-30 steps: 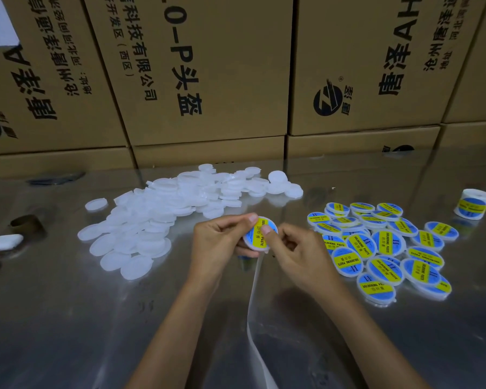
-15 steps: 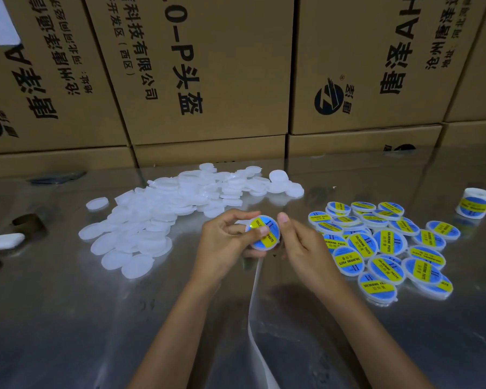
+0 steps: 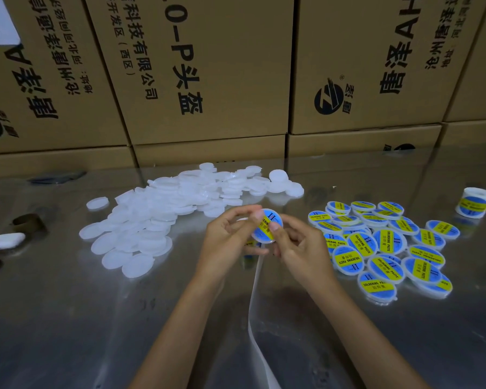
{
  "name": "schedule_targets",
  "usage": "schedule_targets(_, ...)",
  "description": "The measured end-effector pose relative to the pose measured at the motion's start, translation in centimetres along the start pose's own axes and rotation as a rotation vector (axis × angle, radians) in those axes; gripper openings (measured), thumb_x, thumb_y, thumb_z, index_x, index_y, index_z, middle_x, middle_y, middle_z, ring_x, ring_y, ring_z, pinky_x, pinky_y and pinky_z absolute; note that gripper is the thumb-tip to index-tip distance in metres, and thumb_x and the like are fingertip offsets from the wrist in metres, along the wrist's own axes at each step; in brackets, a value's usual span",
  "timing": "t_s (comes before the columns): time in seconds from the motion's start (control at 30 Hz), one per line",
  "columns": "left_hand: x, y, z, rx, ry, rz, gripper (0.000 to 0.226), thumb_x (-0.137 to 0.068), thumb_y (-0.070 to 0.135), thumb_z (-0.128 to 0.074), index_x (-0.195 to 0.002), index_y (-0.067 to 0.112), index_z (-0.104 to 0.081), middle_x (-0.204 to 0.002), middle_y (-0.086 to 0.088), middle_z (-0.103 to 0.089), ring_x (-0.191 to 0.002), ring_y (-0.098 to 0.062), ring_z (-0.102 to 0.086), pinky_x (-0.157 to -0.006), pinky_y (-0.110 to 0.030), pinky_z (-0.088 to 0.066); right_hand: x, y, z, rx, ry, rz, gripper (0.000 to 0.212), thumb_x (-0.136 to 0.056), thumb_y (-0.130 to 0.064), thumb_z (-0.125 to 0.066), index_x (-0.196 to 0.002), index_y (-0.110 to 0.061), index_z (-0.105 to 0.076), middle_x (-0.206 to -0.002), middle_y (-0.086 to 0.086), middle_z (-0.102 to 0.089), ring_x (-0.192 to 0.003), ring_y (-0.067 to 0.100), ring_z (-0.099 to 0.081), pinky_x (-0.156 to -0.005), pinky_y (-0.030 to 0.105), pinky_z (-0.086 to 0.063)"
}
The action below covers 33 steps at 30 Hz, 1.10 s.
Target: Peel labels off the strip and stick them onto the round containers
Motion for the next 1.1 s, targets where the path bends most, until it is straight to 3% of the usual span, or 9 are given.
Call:
schedule_targets(0.13,-0.1,-0.1,0.1,-0.092,-0.069,-0.023,0.030,-0.086,0.008,-0.076,-0.111,0.013,-0.060,-0.087,-0.011,-0.078,-0.076,-0.025,-0.076,-0.057,-0.030,-0.059,-0.2,-0.2,0.1,-0.084,-0.009,-0.066,0.024,-0.098,-0.009,-0.057,-0.102,-0.027,-0.072,-0.077,-0.013,-0.074,-0.064,-0.002,-0.064,-0.061,0.011,-0.046)
schedule_targets(0.23,-0.1,-0.1,0.5,-0.030,-0.059,-0.033,0.017,-0.091,0.010,-0.072,-0.105,0.011,-0.063,-0.088,-0.016,-0.077,-0.078,-0.033,-0.076,-0.059,-0.031,-0.060,-0.1,-0.1,0.0,-0.168,-0.030,-0.124,0.022,-0.100,-0.012,-0.055,-0.106,-0.024,-0.073,-0.096,-0.004,-0.077,-0.091,0.012,-0.072,-0.082,0.029,-0.056)
schedule_targets(0.3,-0.2,-0.2,0.6,0.021,-0.040,-0.016,0.004,-0.092,0.016,-0.071,-0.095,0.016,-0.069,-0.089,-0.016,-0.077,-0.077,-0.036,-0.075,-0.059,-0.033,-0.061,-0.1,-0.2,0.0,-0.196,-0.045,-0.143,0.023,-0.100,-0.011,-0.054,-0.106,-0.022,-0.074,-0.101,0.001,-0.077,-0.099,0.018,-0.072,-0.087,0.033,-0.056)
schedule_targets(0.4,-0.3,-0.5,0.5,0.001,-0.043,0.040,0.010,-0.092,0.022,-0.070,-0.081,0.023,-0.071,-0.086,-0.019,-0.075,-0.070,-0.035,-0.074,-0.057,-0.034,-0.061,-0.2,-0.4,0.2,-0.254,-0.043,-0.211,0.032,-0.098,-0.005,-0.054,-0.089,-0.024,-0.078,-0.090,-0.001,-0.078,-0.086,0.011,-0.073,-0.071,0.020,-0.055)
schedule_targets(0.5,-0.2,-0.6,0.5,-0.024,-0.110,0.044,0.012,-0.090,0.024,-0.072,-0.095,0.015,-0.065,-0.086,-0.021,-0.074,-0.066,-0.029,-0.072,-0.054,-0.032,-0.059,-0.3,-0.6,0.6,-0.250,-0.033,-0.267,0.043,-0.096,-0.004,-0.055,-0.071,-0.028,-0.080,-0.074,-0.006,-0.075,-0.068,0.003,-0.070,-0.059,0.012,-0.050)
schedule_targets(0.63,0.1,-0.4,-0.1,-0.084,-0.219,0.037,0.033,-0.086,0.010,-0.076,-0.117,0.016,-0.066,-0.095,-0.015,-0.076,-0.075,-0.029,-0.073,-0.058,-0.032,-0.060,-0.3,-0.8,1.0,-0.245,-0.014,-0.279,0.024,-0.096,-0.005,-0.055,-0.084,-0.012,-0.075,-0.054,-0.011,-0.062,-0.047,-0.001,-0.054,-0.045,0.009,-0.039)
schedule_targets(0.8,-0.1,0.0,0.7,-0.035,0.001,-0.034,0.019,-0.085,0.007,-0.076,-0.102,0.010,-0.067,-0.088,-0.013,-0.078,-0.069,-0.028,-0.075,-0.057,-0.029,-0.060,-0.3,-0.1,0.6,-0.112,-0.101,-0.229,0.015,-0.095,-0.031,-0.063,-0.103,-0.023,-0.072,-0.052,-0.010,-0.044,-0.048,0.004,-0.038,-0.046,0.021,-0.032)
schedule_targets(0.93,-0.2,-0.1,1.2,0.007,0.111,-0.031,0.018,-0.087,0.017,-0.076,-0.095,0.003,-0.069,-0.082,-0.016,-0.076,-0.065,-0.030,-0.073,-0.052,-0.031,-0.060,0.0,-0.2,-0.3,-0.048,-0.168,-0.105,0.017,-0.091,-0.016,-0.069,-0.106,-0.025,-0.069,-0.051,-0.007,-0.046,-0.048,0.005,-0.041,-0.048,0.016,-0.035)
schedule_targets(1.1,-0.3,0.0,0.8,0.028,0.099,-0.007,0.022,-0.089,0.022,-0.073,-0.095,0.001,-0.070,-0.083,-0.013,-0.075,-0.068,-0.028,-0.073,-0.053,-0.031,-0.060,-0.1,0.1,-0.1,-0.103,-0.131,-0.124,0.021,-0.094,-0.011,-0.064,-0.105,-0.028,-0.069,-0.051,0.005,-0.053,-0.045,0.010,-0.047,-0.044,0.018,-0.039)
Point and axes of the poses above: each hand's wrist, its own x-axis away from the middle knuckle, its own z-axis out of the back of the hand, y = z × x, the point moved 3 cm from there along -x, towards the middle knuckle
